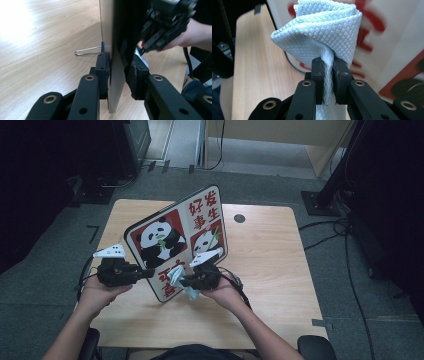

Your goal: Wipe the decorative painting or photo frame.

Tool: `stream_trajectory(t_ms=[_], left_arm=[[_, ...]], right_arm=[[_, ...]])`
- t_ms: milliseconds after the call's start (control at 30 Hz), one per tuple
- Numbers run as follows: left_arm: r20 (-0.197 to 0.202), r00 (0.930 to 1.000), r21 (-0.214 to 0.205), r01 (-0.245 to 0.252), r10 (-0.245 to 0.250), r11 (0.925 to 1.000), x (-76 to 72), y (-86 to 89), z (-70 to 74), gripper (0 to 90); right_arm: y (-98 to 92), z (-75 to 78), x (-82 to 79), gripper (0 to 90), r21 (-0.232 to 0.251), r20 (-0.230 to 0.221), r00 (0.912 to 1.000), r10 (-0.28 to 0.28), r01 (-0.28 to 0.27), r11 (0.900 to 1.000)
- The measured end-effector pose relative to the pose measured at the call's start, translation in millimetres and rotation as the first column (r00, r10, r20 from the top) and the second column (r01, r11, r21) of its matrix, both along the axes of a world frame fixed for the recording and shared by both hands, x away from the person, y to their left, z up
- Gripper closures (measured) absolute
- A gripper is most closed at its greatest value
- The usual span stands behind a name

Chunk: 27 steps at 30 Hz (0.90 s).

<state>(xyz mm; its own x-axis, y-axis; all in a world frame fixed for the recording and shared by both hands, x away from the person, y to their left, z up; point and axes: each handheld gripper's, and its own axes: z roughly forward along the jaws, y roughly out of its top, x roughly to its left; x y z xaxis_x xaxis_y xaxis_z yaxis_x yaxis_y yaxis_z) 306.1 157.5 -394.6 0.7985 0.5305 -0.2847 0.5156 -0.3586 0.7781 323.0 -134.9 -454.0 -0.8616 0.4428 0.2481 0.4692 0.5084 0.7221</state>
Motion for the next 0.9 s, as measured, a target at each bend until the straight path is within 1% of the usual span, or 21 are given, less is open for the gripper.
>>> stream_trajectory(t_ms=[133, 233, 267, 300, 400, 467, 567, 633, 667, 700, 767, 800, 833, 867, 900], left_arm=[[0.006, 1.0000, -0.004, -0.001, 0.001, 1.0000, -1.0, 3.3, 2.5, 71.3], [0.007, 1.0000, -0.010, 0.001, -0.001, 1.0000, -2.4, 5.7, 3.3, 70.6], [0.005, 1.0000, -0.008, -0.001, 0.001, 1.0000, -3.0, 6.6, 3.4, 70.1], [0.006, 1.0000, -0.006, -0.001, 0.001, 1.0000, -3.5, 7.7, 3.7, 69.8], [0.007, 0.9999, -0.010, -0.012, 0.012, 0.9999, -5.9, 11.5, 5.2, 69.3], [0.010, 0.9997, -0.015, -0.022, 0.022, 0.9996, -7.2, 15.3, 5.5, 68.1], [0.012, 0.9994, -0.017, -0.032, 0.032, 0.9994, -8.8, 21.4, 6.0, 67.9], [0.011, 0.9993, -0.021, -0.037, 0.037, 0.9991, -10.1, 25.2, 6.6, 67.8], [0.015, 0.9991, -0.023, -0.040, 0.040, 0.9989, -11.4, 27.5, 7.3, 67.6], [0.015, 0.9991, -0.021, -0.038, 0.039, 0.9990, -11.7, 29.4, 7.8, 67.6], [0.019, 0.9988, -0.027, -0.045, 0.046, 0.9986, -13.1, 33.8, 9.3, 67.9], [0.013, 0.9989, -0.030, -0.045, 0.045, 0.9986, -13.0, 35.0, 9.6, 68.9], [0.011, 0.9992, -0.026, -0.038, 0.038, 0.9990, -12.7, 36.5, 10.1, 70.4], [0.021, 0.9992, -0.020, -0.035, 0.035, 0.9992, -12.4, 37.5, 10.4, 70.9], [0.018, 0.9991, -0.019, -0.037, 0.037, 0.9991, -11.7, 38.5, 10.7, 72.2]], right_arm=[[2.0, 27.2, 5.4, 81.0, 0.017, 0.021, 0.9998, -0.001, 0.001, 0.9999], [4.9, 48.6, 9.5, 80.9, 0.016, 0.042, 0.9991, 0.006, -0.007, 0.9998], [6.3, 55.9, 10.8, 81.0, 0.018, 0.043, 0.9990, 0.011, -0.012, 0.9998], [7.6, 62.9, 12.4, 80.9, 0.020, 0.055, 0.9983, 0.017, -0.018, 0.9997], [12.8, 85.3, 15.4, 80.9, 0.018, 0.073, 0.9970, 0.026, -0.027, 0.9995], [17.5, 102.1, 18.0, 80.8, 0.018, 0.096, 0.9946, 0.038, -0.040, 0.9990], [23.7, 122.0, 21.0, 80.8, 0.024, 0.106, 0.9938, 0.035, -0.038, 0.9990], [28.0, 135.4, 22.6, 80.8, 0.028, 0.123, 0.9914, 0.045, -0.049, 0.9984], [30.2, 141.4, 23.3, 80.8, 0.031, 0.131, 0.9902, 0.050, -0.054, 0.9980], [33.2, 147.7, 24.5, 80.8, 0.037, 0.149, 0.9871, 0.059, -0.065, 0.9972], [37.4, 156.1, 25.4, 80.8, 0.036, 0.159, 0.9846, 0.073, -0.080, 0.9962], [40.9, 161.2, 25.7, 80.8, 0.035, 0.164, 0.9831, 0.081, -0.088, 0.9956], [43.3, 164.0, 25.8, 80.8, 0.033, 0.171, 0.9817, 0.084, -0.091, 0.9953], [46.1, 167.4, 26.1, 80.7, 0.033, 0.181, 0.9793, 0.092, -0.099, 0.9945], [48.7, 170.9, 25.9, 80.7, 0.031, 0.180, 0.9790, 0.095, -0.102, 0.9943]])
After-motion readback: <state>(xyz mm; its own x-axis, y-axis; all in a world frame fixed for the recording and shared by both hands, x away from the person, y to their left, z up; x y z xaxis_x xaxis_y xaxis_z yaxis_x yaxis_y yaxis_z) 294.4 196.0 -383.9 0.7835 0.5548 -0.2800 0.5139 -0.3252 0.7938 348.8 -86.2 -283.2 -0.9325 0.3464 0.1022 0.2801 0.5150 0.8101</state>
